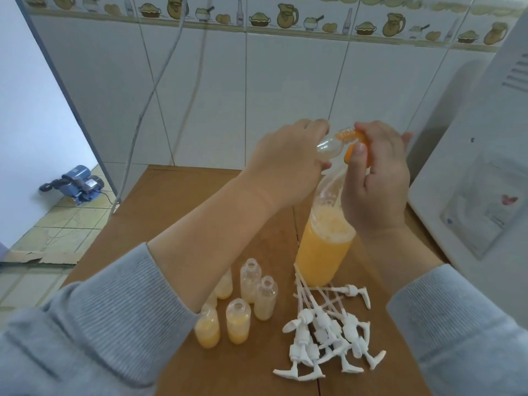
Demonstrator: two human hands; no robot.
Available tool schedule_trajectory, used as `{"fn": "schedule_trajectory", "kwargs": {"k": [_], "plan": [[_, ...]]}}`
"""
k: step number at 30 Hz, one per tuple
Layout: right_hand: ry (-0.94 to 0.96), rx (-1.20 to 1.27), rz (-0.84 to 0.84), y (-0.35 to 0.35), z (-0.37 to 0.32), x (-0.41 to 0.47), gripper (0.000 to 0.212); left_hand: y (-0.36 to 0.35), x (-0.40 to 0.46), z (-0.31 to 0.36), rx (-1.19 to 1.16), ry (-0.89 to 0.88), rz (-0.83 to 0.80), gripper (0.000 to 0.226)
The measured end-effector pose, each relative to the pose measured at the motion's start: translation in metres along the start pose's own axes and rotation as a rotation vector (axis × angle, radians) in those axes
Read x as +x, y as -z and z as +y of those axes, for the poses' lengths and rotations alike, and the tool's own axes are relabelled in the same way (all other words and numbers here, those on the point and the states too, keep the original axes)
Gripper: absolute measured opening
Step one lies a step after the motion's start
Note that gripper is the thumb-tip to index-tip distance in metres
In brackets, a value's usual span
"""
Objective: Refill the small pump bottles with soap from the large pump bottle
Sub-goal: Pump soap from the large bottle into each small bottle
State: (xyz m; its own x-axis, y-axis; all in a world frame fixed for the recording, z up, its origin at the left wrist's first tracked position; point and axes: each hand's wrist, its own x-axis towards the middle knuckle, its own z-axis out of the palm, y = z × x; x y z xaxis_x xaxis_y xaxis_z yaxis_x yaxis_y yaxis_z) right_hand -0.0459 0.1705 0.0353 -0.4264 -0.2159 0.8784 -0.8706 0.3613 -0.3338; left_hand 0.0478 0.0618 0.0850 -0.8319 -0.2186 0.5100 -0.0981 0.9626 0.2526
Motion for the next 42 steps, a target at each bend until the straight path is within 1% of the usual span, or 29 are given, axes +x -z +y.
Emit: {"fn": "schedule_trajectory", "kwargs": {"k": [3,6,10,16,18,19,22,24,27,32,37,42], "plan": [[-0.009,0.017,-0.06,0.008,-0.005,0.006,0.04,0.005,0.001,0.0,-0.003,0.003,0.011,0.04],[-0.009,0.028,-0.095,0.016,-0.012,0.014,0.043,0.013,0.001,-0.001,-0.056,0.026,0.041,0.04],[-0.09,0.082,-0.13,0.02,-0.014,0.021,0.043,0.016,-0.011,-0.013,-0.232,0.155,-0.007,0.041],[-0.137,0.094,-0.137,0.02,-0.015,0.019,0.04,0.019,-0.081,-0.018,-0.481,0.283,0.029,0.041],[-0.131,0.098,-0.12,0.018,-0.014,0.019,0.04,0.012,-0.114,-0.009,-0.608,0.292,-0.011,0.032],[-0.13,0.098,-0.113,0.018,-0.014,0.019,0.04,0.005,-0.129,-0.005,-0.629,0.289,-0.042,0.031],[-0.131,0.118,-0.092,0.017,-0.013,0.017,0.039,-0.023,-0.164,0.002,-0.475,0.247,-0.158,0.039],[-0.118,0.128,-0.078,0.018,-0.014,0.016,0.038,-0.04,-0.181,0.004,-0.431,0.243,-0.235,0.046],[-0.114,0.133,-0.075,0.017,-0.013,0.015,0.037,-0.053,-0.198,0.005,-0.374,0.229,-0.295,0.045],[-0.103,0.152,-0.051,0.014,-0.015,0.014,0.036,-0.071,-0.206,0.003,-0.256,0.187,-0.342,0.053],[-0.093,0.172,-0.042,0.014,-0.013,0.012,0.034,-0.084,-0.21,0.001,-0.173,0.203,-0.396,0.06],[-0.096,0.165,-0.048,0.014,-0.013,0.01,0.034,-0.088,-0.208,-0.001,-0.13,0.2,-0.404,0.06]]}}
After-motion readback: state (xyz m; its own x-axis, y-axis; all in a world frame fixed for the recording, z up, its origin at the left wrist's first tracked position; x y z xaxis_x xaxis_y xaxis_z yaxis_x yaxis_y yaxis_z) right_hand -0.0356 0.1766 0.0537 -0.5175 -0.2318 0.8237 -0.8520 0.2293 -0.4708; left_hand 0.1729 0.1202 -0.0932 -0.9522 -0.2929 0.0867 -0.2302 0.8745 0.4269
